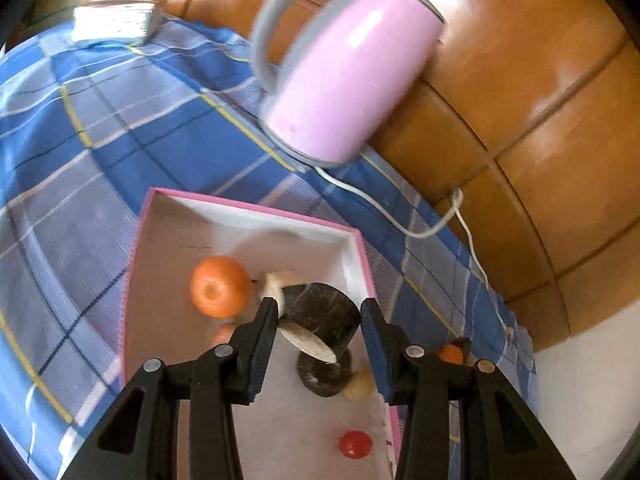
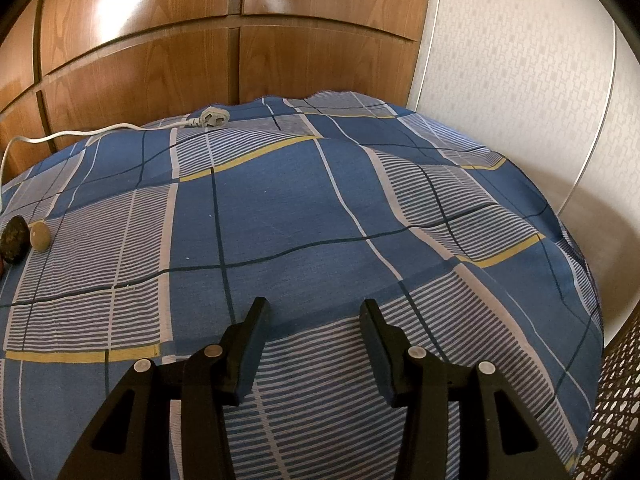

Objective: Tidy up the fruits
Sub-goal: 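Carry the eggplant chunk with the left gripper into the tray and release, then withdraw the left gripper from the tray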

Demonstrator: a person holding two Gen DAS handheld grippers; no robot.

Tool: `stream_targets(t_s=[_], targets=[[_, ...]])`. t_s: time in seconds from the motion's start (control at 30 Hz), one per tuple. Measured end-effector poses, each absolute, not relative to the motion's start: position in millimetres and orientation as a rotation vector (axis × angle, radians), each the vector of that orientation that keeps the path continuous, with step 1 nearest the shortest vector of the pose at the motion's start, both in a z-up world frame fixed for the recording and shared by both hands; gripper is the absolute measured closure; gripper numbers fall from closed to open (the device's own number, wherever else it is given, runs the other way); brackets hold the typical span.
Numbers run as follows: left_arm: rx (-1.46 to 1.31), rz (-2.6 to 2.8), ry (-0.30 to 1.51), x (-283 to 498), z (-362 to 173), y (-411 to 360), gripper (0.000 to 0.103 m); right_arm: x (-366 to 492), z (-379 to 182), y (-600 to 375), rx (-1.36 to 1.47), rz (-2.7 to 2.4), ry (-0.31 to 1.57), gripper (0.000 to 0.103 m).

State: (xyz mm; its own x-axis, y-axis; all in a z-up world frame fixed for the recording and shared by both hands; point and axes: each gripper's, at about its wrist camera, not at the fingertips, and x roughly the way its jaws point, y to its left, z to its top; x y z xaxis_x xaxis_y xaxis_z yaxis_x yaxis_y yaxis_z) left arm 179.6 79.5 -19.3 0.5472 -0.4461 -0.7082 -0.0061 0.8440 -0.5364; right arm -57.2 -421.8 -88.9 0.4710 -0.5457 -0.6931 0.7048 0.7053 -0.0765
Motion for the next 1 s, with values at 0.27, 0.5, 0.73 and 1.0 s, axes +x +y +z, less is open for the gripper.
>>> stream_targets(t_s=[0.27, 0.5, 0.73, 1.0], targets=[[-0.434, -0.264, 0.995, 201.3, -33.0, 54.2, 0.06, -57.5, -88.8, -422.1, 0.23, -0.774, 0.758, 0.056], [-0.418, -0.252, 0.967, 195.4, -30.5, 53.4, 0.052, -57.5, -88.8, -422.0, 0.229, -0.775, 0.758, 0.056], [-0.365, -0.135, 0.924, 172.1, -19.0, 61.7, 0.052, -58.2, -88.8, -422.7, 0.227, -0.774, 0.759, 0.056], [-0.302, -0.09, 0.859, 136.0, -5.9, 67.5, 0.041, -58.2, -88.9, -422.6, 0.227, -0.775, 0.759, 0.056]])
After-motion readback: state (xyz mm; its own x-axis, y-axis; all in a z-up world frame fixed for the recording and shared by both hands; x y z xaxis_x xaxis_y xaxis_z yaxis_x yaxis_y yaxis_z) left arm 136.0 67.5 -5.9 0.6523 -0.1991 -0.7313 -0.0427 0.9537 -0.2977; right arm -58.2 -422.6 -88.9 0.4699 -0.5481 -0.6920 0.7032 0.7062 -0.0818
